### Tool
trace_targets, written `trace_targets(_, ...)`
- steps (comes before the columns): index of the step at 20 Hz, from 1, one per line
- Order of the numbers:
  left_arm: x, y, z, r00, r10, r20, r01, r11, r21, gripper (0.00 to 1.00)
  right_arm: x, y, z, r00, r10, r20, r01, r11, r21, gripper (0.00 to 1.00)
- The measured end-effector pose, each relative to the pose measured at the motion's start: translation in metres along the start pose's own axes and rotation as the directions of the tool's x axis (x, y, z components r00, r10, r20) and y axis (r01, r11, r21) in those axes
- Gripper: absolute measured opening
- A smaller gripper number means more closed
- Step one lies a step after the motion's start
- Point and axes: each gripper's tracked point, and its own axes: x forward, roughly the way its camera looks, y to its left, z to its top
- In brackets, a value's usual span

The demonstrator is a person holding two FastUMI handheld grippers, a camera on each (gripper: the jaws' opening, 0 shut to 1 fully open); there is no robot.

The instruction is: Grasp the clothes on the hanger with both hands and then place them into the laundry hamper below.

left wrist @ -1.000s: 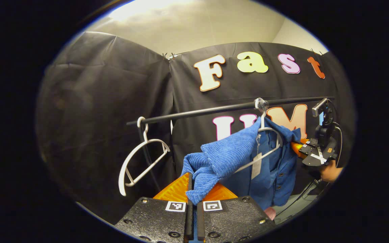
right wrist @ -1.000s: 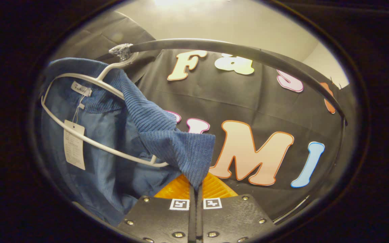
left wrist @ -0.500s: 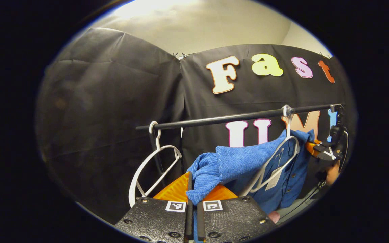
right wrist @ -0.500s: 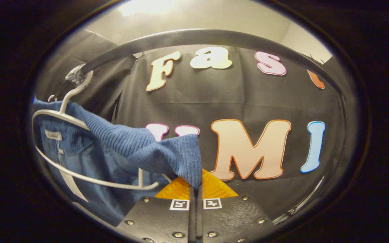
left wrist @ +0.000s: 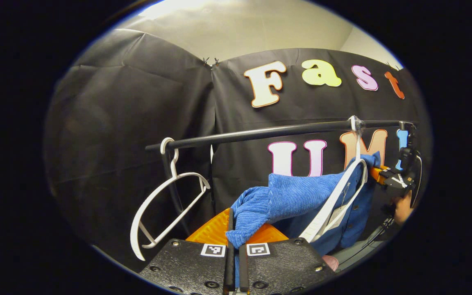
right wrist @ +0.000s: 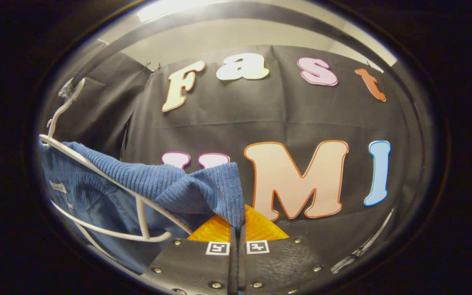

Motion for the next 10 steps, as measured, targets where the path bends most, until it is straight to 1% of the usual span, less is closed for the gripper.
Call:
trace_targets(5,0.012,-0.001,-0.02,1.0,-0.001,-0.024,0.002,1.0,0.016,0.05,0.003,0.003,-0.017,1.0,0.014,-0.027,-0.015,1.0,-0.011,0.01)
trace_targets(8,0.02,-0.003,-0.039,0.999,-0.009,-0.053,0.011,1.0,0.029,0.05,0.012,0.008,-0.036,0.997,0.028,-0.069,-0.029,1.0,-0.009,0.01)
trace_targets(10,0.025,-0.008,-0.046,0.998,-0.027,-0.057,0.029,0.999,0.029,0.05,0.012,0.009,-0.049,0.995,0.024,-0.097,-0.024,1.0,-0.008,0.01)
